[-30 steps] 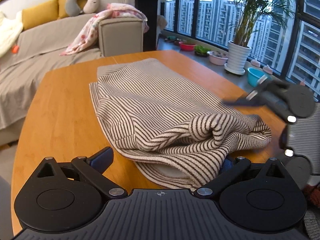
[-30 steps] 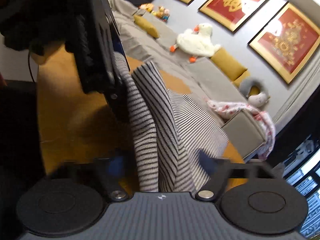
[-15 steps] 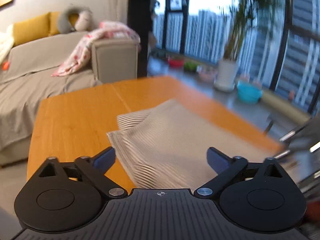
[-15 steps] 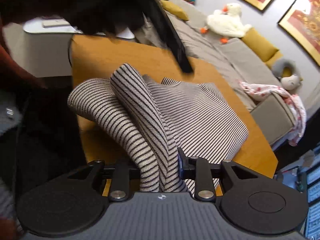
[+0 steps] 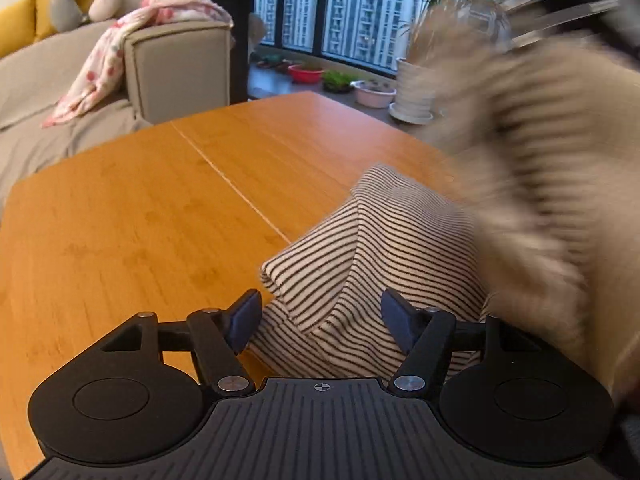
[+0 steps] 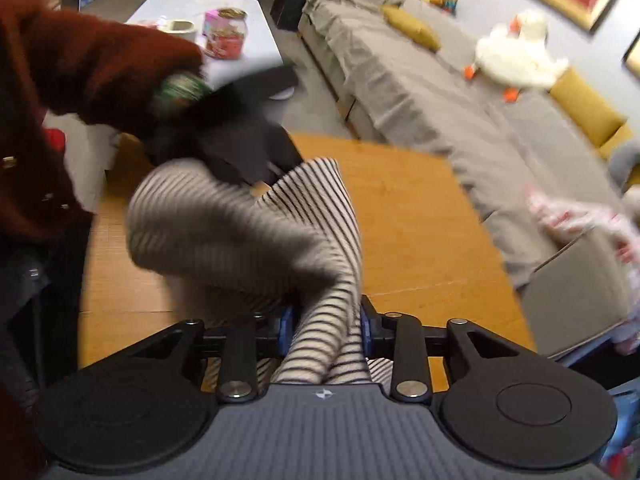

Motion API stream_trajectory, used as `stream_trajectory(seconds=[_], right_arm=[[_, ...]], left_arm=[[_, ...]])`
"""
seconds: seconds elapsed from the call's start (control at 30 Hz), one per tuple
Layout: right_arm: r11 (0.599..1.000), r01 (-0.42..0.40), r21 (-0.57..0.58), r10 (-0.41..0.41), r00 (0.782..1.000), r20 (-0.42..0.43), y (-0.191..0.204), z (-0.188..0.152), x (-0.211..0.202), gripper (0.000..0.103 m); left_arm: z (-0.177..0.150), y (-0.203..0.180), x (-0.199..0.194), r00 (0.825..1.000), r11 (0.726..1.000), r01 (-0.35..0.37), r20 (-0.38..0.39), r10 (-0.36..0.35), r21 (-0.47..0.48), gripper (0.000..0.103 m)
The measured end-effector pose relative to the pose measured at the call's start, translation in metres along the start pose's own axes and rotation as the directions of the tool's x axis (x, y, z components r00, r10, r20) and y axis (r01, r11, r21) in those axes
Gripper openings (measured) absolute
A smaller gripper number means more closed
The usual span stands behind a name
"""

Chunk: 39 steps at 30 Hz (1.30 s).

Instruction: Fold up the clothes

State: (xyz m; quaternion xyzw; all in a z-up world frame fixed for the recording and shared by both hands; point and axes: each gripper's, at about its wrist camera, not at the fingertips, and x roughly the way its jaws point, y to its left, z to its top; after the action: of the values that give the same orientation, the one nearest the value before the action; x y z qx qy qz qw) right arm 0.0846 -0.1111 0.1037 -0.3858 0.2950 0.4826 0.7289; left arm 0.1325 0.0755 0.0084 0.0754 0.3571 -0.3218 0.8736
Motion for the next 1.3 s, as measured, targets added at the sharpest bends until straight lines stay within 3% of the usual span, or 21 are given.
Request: stream_trajectory(seconds=[0.13, 0.27, 0.37, 0.5, 0.6, 0.7, 0.8, 0.93, 1.0, 1.07, 1.13, 1.2, 1.3], right_arm=[[0.998, -0.05, 0.034, 0.05, 0.999, -0.015, -0.024, -0.009, 0.048, 0.036], [0.993, -0.083, 0.087, 0.076, 0.994, 0.082, -0.021, -0.023, 0.041, 0.034], [0.994, -0.083, 0.065, 0.073, 0.988, 0.135, -0.017, -0.025, 0.02, 0.029], [0.992, -0.129, 0.013, 0.123, 0.969, 0.216, -0.01, -0.02, -0.011, 0.028], [0.989, -0.148, -0.012, 0.148, 0.972, 0.185, -0.013, -0.019, 0.014, 0.028], [0.991, -0.135, 0.016, 0.132, 0.982, 0.135, -0.028, -0.025, 0.052, 0.033], [0.977, -0.176, 0.118, 0.154, 0.973, 0.17, -0.044, -0.032, 0.058, 0.041], [0.976, -0.112, 0.188, 0.073, 0.977, 0.199, -0.041, -0.041, 0.037, 0.059], [0.965, -0.066, 0.255, 0.005, 0.973, 0.233, -0.041, -0.05, 0.017, 0.081], [0.943, -0.035, 0.33, -0.058, 0.962, 0.268, -0.044, -0.062, -0.003, 0.094], [0.915, 0.0, 0.404, -0.121, 0.954, 0.274, -0.046, -0.074, -0.015, 0.098], [0.868, 0.085, 0.49, -0.214, 0.953, 0.214, -0.057, -0.082, -0.008, 0.098], [0.74, 0.256, 0.621, -0.314, 0.949, -0.018, -0.075, -0.097, 0.034, 0.099]], left_arm=[[-0.002, 0.025, -0.025, 0.999, 0.995, -0.039, 0.023, 0.041, -0.091, 0.075], [0.005, 0.05, -0.063, 0.992, 0.979, -0.023, 0.12, 0.049, -0.203, 0.093], [0.011, 0.059, -0.092, 0.977, 0.966, 0.032, 0.211, 0.024, -0.255, 0.098], [0.018, 0.046, -0.119, 0.96, 0.976, 0.028, 0.279, 0.034, -0.214, 0.101], [0.026, 0.034, -0.12, 0.96, 0.984, 0.048, 0.279, 0.002, -0.173, 0.101], [0.035, 0.018, -0.1, 0.975, 0.99, 0.066, 0.221, -0.038, -0.121, 0.102], [0.039, -0.001, -0.072, 0.988, 0.997, 0.066, 0.145, -0.06, -0.036, 0.102], [0.038, -0.014, -0.037, 0.999, 0.999, -0.012, 0.047, 0.01, 0.033, 0.102], [0.037, -0.009, -0.025, 0.999, 0.999, -0.036, 0.021, 0.036, 0.028, 0.102], [0.038, -0.004, -0.019, 0.999, 0.999, -0.051, 0.008, 0.051, 0.018, 0.102], [0.037, 0.0, -0.018, 0.999, 0.999, -0.054, -0.001, 0.054, 0.004, 0.103], [0.037, 0.004, -0.014, 0.999, 0.999, -0.046, -0.009, 0.046, -0.01, 0.103], [0.038, 0.005, -0.008, 0.998, 0.998, -0.061, -0.013, 0.061, -0.023, 0.103]])
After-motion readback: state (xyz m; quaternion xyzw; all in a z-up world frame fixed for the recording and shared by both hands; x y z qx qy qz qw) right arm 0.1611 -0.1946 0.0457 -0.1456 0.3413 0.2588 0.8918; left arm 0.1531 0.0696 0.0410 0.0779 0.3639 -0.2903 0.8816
